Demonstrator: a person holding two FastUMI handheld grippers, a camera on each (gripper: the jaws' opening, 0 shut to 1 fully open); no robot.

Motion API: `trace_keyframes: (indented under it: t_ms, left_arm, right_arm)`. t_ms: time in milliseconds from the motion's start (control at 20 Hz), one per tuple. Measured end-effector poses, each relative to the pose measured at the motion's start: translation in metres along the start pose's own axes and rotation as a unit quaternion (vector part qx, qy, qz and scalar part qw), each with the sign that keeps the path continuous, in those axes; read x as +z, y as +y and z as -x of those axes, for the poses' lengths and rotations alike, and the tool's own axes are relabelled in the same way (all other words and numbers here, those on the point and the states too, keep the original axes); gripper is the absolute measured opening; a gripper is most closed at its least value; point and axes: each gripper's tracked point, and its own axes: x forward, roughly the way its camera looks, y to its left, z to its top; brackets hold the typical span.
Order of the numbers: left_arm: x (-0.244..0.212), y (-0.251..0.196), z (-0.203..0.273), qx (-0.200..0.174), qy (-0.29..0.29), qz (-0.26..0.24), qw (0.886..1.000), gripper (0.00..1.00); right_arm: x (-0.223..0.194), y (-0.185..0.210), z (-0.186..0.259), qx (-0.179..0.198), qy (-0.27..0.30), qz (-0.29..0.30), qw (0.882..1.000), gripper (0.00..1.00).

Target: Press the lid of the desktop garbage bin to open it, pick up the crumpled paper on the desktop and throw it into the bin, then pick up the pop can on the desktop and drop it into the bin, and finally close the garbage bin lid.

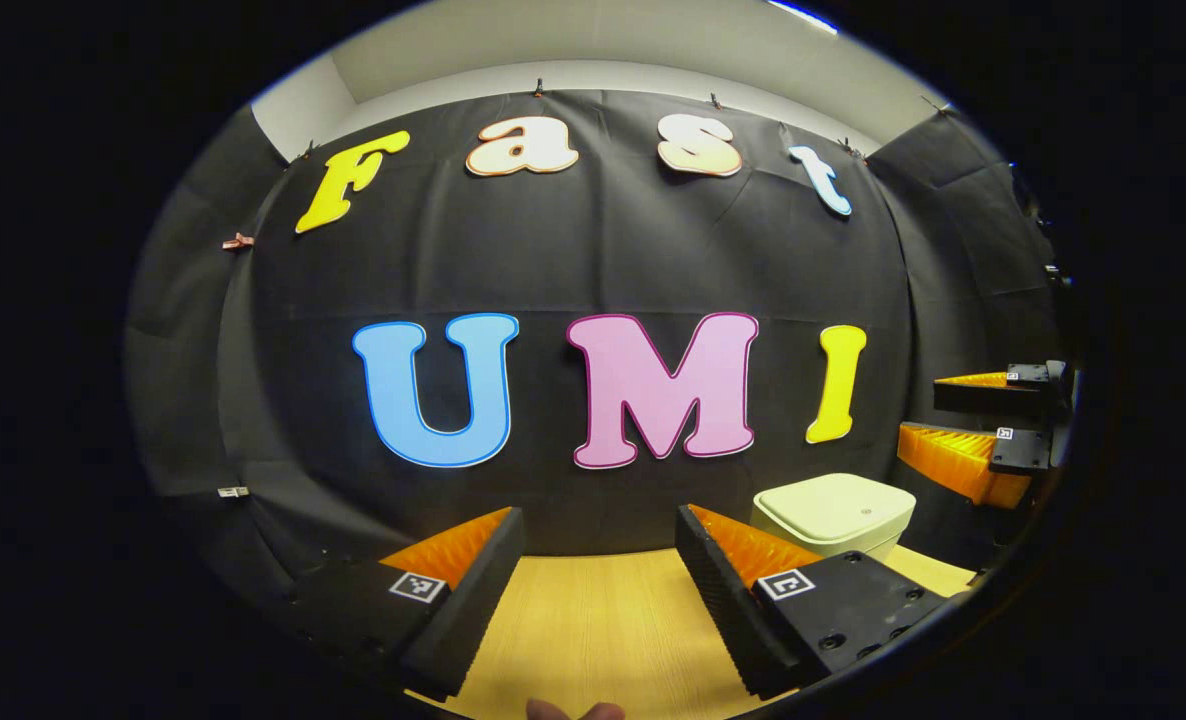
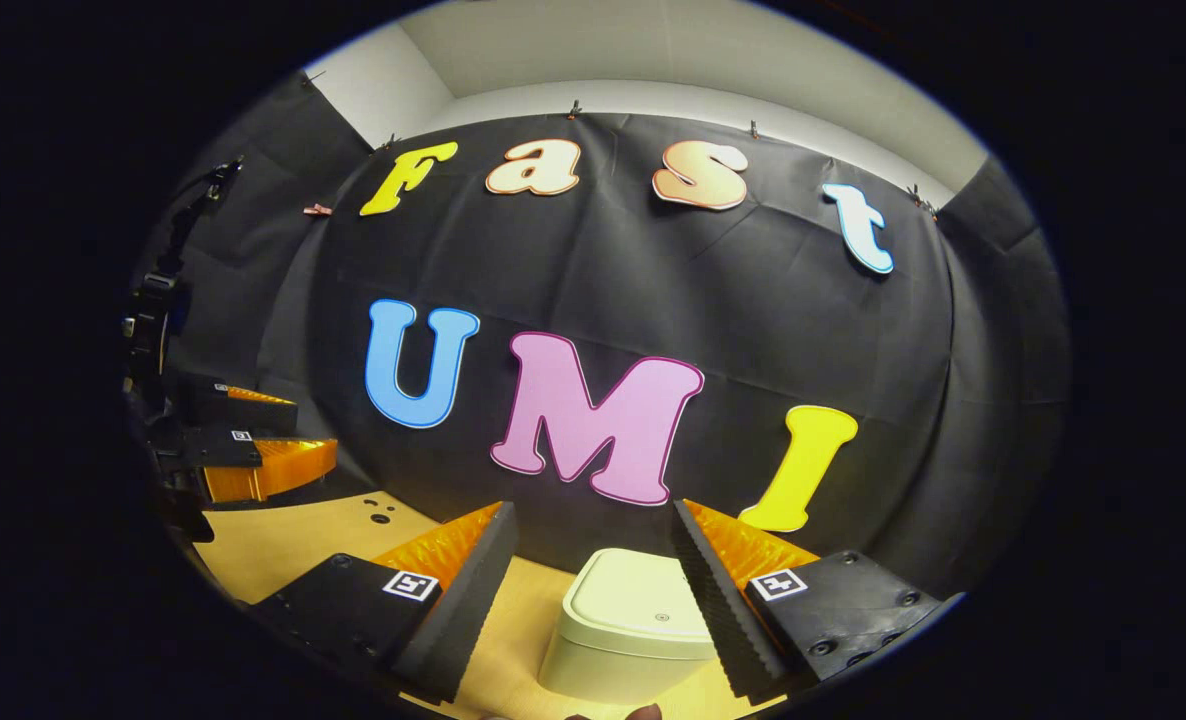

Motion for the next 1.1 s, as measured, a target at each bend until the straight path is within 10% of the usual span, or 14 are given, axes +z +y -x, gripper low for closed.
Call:
trace_keyframes:
  t_ms: [600, 700, 950, 1100]
  left_arm:
    - [-0.001, 0.002, 0.001, -0.001, 0.001, 0.000, 1.000, 0.97]
    - [-0.001, 0.002, -0.001, -0.002, 0.001, -0.001, 1.000, 0.97]
    - [-0.002, 0.002, -0.002, -0.003, 0.000, 0.002, 1.000, 0.97]
    - [-0.003, 0.003, -0.002, -0.005, 0.000, 0.002, 1.000, 0.97]
  right_arm:
    - [-0.003, -0.007, -0.006, -0.002, 0.011, -0.022, 1.000, 0.94]
    - [-0.004, -0.009, -0.008, -0.002, 0.016, -0.024, 1.000, 0.80]
    - [-0.018, -0.014, -0.014, 0.019, 0.048, -0.058, 0.997, 0.05]
    - [-0.016, -0.037, -0.026, 0.010, 0.059, -0.062, 0.996, 0.05]
